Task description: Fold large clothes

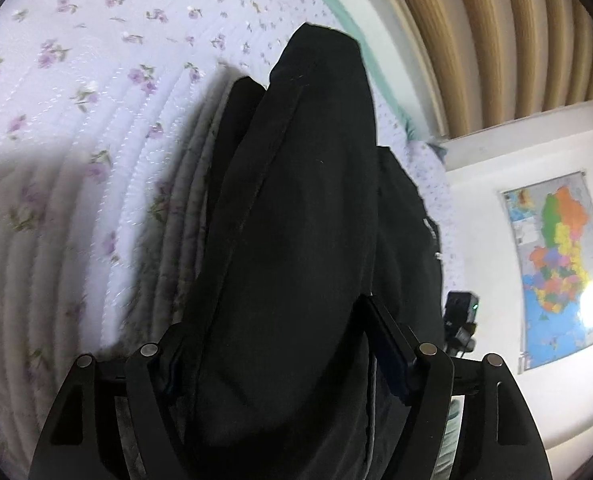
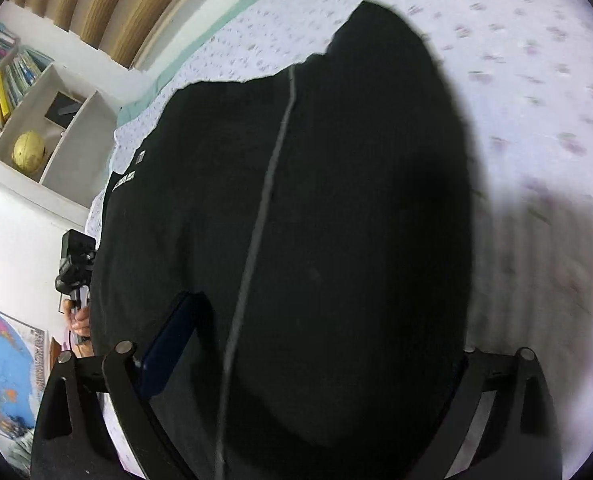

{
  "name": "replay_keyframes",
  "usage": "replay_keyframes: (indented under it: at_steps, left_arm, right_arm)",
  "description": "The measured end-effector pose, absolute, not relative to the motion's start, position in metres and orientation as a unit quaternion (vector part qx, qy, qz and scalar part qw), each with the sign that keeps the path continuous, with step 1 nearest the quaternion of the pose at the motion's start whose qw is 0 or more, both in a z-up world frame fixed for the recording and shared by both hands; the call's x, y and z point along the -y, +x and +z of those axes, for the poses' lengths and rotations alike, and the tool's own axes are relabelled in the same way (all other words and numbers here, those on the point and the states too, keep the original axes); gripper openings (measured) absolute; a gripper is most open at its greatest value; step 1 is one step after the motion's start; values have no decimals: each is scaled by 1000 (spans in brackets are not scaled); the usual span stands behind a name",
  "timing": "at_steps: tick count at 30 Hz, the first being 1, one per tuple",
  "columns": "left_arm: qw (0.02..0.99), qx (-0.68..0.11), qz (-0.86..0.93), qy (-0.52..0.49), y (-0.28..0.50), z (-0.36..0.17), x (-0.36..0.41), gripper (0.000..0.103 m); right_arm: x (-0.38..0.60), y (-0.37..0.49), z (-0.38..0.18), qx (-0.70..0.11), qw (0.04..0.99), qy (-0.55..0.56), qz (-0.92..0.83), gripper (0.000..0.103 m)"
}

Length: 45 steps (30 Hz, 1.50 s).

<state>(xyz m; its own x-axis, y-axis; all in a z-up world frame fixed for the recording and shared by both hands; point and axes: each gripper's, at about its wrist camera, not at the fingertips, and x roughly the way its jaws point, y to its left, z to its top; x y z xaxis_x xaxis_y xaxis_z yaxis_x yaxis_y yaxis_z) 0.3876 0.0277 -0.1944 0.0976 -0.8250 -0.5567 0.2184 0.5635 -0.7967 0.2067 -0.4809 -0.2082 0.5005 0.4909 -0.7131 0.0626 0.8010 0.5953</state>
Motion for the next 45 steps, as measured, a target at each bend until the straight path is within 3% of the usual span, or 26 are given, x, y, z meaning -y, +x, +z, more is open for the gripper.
replay_keyframes:
  at_steps: [2, 4, 7, 12, 19, 25, 35, 40, 44, 45]
  left_arm:
    - [700, -550, -372, -264, 384, -189, -25, 70]
    - [726, -533, -362, -240, 372, -176, -24, 45]
    - [744, -499, -372, -243, 352, -147, -25, 35]
    - [748, -453, -408, -262, 306, -78, -25, 33]
    - [756, -425, -427, -255, 228, -8, -51, 33]
    - [748, -432, -440, -246, 163, -11, -72, 33]
    - [728, -485, -406, -264, 133, -95, -94, 33]
    - [689, -529, -389, -307, 155, -147, -124, 41]
    - [653, -551, -370, -365, 161, -191, -158, 48]
    - [646, -548, -372, -379, 159, -196, -166, 48]
  right_arm:
    - [474, 212, -206, -484, 823, 272, 121, 93]
    - [470, 206, -199, -476, 833, 256, 117, 72]
    - [468, 187, -179, -448, 851, 252, 107, 47]
    - [443, 151, -127, -416, 877, 215, 105, 34]
    - [408, 81, -66, -393, 891, 199, 109, 33]
    - [403, 29, -42, -393, 891, 202, 103, 33]
    - [411, -9, -53, -444, 869, 205, 72, 32]
    - [430, 1, -77, -468, 851, 237, 37, 34]
    - [441, -5, -100, -487, 839, 241, 22, 47]
    - [443, -9, -103, -490, 839, 238, 12, 58]
